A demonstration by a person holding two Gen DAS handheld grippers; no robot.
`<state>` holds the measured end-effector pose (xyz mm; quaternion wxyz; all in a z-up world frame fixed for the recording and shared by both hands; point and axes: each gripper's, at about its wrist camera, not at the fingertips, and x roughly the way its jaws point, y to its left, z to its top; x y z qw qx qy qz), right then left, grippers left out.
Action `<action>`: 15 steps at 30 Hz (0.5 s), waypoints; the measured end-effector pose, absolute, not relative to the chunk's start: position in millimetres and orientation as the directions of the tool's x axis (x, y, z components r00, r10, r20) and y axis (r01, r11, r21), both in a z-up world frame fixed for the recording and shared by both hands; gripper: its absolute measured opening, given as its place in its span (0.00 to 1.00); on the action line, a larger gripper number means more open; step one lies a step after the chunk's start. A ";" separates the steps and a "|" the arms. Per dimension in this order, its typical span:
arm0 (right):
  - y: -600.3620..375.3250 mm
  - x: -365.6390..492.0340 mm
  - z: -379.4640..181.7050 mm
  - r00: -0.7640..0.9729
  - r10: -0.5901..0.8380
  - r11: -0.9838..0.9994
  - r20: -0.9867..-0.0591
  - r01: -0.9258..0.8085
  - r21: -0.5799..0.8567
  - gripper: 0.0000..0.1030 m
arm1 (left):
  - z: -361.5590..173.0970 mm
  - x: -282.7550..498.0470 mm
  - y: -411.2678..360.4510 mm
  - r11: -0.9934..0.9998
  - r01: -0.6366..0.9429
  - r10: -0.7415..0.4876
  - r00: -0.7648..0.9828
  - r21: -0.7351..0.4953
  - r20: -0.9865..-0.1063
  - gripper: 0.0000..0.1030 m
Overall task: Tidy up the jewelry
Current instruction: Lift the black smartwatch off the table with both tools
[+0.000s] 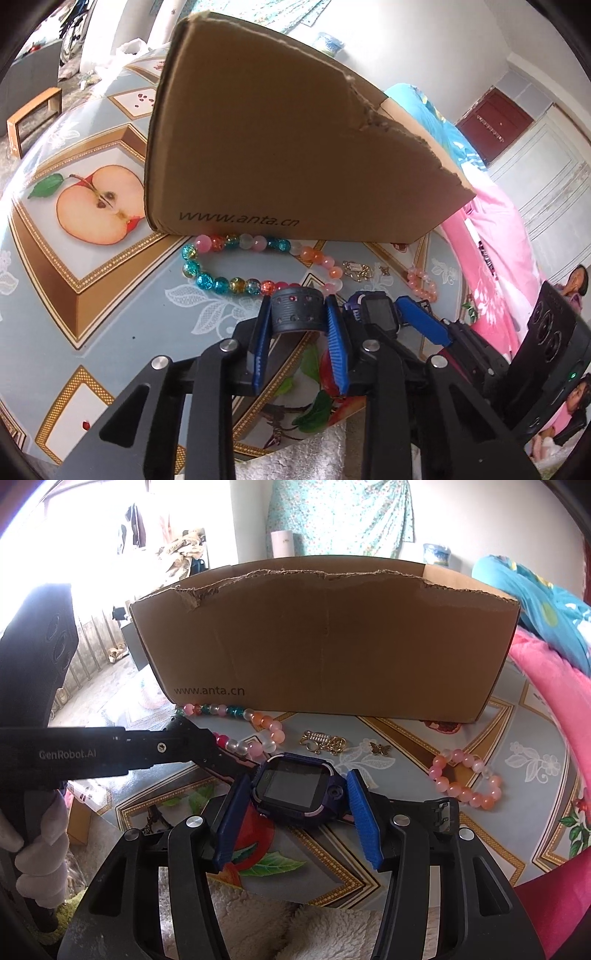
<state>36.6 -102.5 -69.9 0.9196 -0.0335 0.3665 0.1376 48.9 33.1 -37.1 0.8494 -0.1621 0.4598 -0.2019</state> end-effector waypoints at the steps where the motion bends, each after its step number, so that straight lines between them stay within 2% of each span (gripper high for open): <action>1: -104.2 35.8 -68.6 0.692 0.225 0.962 -0.686 -0.271 0.041 0.48 | -36.3 47.0 30.4 0.877 0.203 -0.475 0.502 -0.436 -0.723 0.25; 13: -193.0 32.6 -63.2 0.687 0.136 0.982 -0.714 0.003 0.190 0.47 | -36.9 45.2 17.3 0.906 0.223 -0.422 0.520 -0.359 -0.742 0.24; 15: -200.3 36.8 -67.9 0.673 0.146 0.976 -0.725 0.022 0.217 0.35 | -36.4 44.7 18.5 0.907 0.225 -0.420 0.521 -0.356 -0.743 0.24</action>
